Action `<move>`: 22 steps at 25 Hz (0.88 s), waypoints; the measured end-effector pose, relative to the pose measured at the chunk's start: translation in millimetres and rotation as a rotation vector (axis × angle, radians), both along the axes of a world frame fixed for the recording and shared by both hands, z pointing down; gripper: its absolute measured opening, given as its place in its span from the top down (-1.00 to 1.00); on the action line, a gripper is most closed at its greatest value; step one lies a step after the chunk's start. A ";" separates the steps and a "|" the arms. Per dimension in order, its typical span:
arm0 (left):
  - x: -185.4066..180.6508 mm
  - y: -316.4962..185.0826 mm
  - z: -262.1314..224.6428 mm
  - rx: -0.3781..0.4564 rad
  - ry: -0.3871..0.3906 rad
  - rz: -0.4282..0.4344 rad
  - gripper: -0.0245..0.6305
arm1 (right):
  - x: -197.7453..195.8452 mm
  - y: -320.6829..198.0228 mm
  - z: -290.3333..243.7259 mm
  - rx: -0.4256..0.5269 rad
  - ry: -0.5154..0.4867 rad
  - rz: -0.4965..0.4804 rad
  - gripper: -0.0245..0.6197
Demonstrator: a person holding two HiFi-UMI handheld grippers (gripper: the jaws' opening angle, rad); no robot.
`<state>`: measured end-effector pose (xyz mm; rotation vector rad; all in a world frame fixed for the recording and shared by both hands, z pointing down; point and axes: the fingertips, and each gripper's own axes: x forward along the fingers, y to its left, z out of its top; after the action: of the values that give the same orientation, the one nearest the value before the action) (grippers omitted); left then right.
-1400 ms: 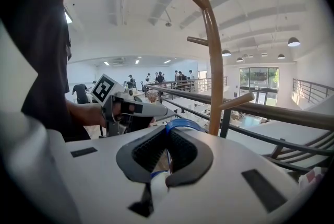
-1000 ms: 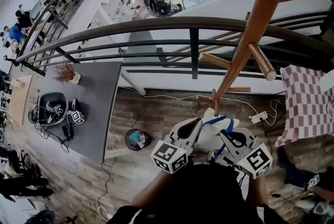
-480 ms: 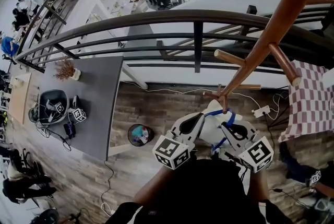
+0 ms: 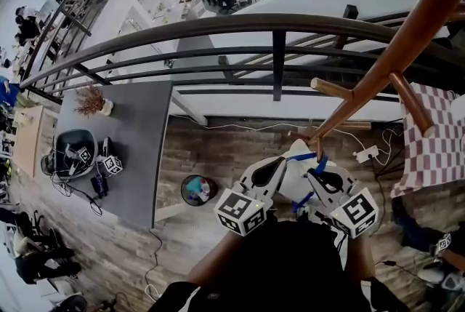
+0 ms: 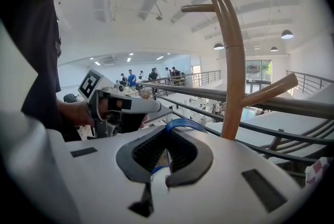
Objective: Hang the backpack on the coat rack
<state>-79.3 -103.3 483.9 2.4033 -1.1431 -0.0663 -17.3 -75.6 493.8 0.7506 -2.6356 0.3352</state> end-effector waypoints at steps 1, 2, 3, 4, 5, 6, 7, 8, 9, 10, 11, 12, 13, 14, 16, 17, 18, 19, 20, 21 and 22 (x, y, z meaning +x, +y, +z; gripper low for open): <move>-0.6 -1.7 -0.1 -0.001 0.001 0.001 0.90 | -1.1 -1.4 1.7 -0.005 0.003 0.002 0.86; -1.1 -3.2 -0.1 -0.002 0.001 0.002 0.90 | -2.4 -2.7 3.4 -0.010 0.005 0.005 0.86; -1.6 -4.3 0.0 -0.004 0.002 0.004 0.90 | -3.8 -3.6 5.2 -0.016 0.008 0.008 0.86; -2.0 -4.8 0.4 -0.006 0.002 0.007 0.90 | -5.4 -3.9 7.3 -0.022 0.010 0.010 0.86; -2.6 -4.8 1.1 -0.008 0.003 0.009 0.90 | -7.0 -3.7 9.7 -0.027 0.012 0.012 0.86; -3.4 -4.5 2.1 -0.010 0.003 0.012 0.90 | -8.4 -3.1 12.5 -0.031 0.015 0.014 0.86; -4.3 -4.2 3.2 -0.011 0.004 0.014 0.90 | -9.2 -2.2 15.8 -0.035 0.021 0.017 0.86; -5.2 -4.2 4.3 -0.013 0.004 0.016 0.90 | -9.5 -1.0 19.7 -0.040 0.029 0.019 0.86; -5.9 -4.5 5.3 -0.013 0.005 0.018 0.90 | -10.1 0.2 23.4 -0.043 0.035 0.020 0.86; -6.2 -5.1 6.2 -0.014 0.005 0.020 0.90 | -11.4 1.1 25.8 -0.046 0.034 0.021 0.86; -6.1 -6.0 6.9 -0.015 0.004 0.021 0.90 | -13.1 1.7 27.0 -0.053 0.030 0.025 0.86; -5.8 -7.2 7.4 -0.017 0.004 0.023 0.90 | -14.3 2.1 28.1 -0.064 0.028 0.030 0.86; -5.5 -8.4 7.9 -0.019 0.004 0.025 0.90 | -14.8 2.6 30.2 -0.076 0.030 0.036 0.86; -5.2 -9.5 8.6 -0.021 0.003 0.027 0.90 | -14.8 3.2 33.4 -0.085 0.033 0.040 0.86; -4.7 -10.4 9.9 -0.025 0.002 0.032 0.90 | -14.5 4.6 40.6 -0.101 0.036 0.051 0.86; -4.4 -10.4 10.3 -0.026 0.002 0.034 0.90 | -14.5 5.4 43.9 -0.110 0.036 0.058 0.86; -4.0 -10.2 10.5 -0.027 0.002 0.036 0.90 | -14.5 6.1 46.9 -0.118 0.036 0.065 0.86; -3.6 -10.0 10.4 -0.028 0.002 0.039 0.90 | -14.4 6.6 49.6 -0.124 0.035 0.072 0.86; -3.5 -9.8 10.2 -0.027 0.002 0.041 0.90 | -14.4 6.8 52.0 -0.129 0.033 0.079 0.86; -3.6 -9.6 9.8 -0.026 0.002 0.042 0.90 | -14.7 6.8 54.0 -0.134 0.031 0.084 0.86; -4.1 -9.4 9.5 -0.026 0.002 0.043 0.90 | -15.2 6.7 55.7 -0.137 0.029 0.089 0.86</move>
<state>-83.4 -112.7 493.4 2.4034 -1.0845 -0.0391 -32.5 -68.9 549.5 0.8221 -2.5273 0.5196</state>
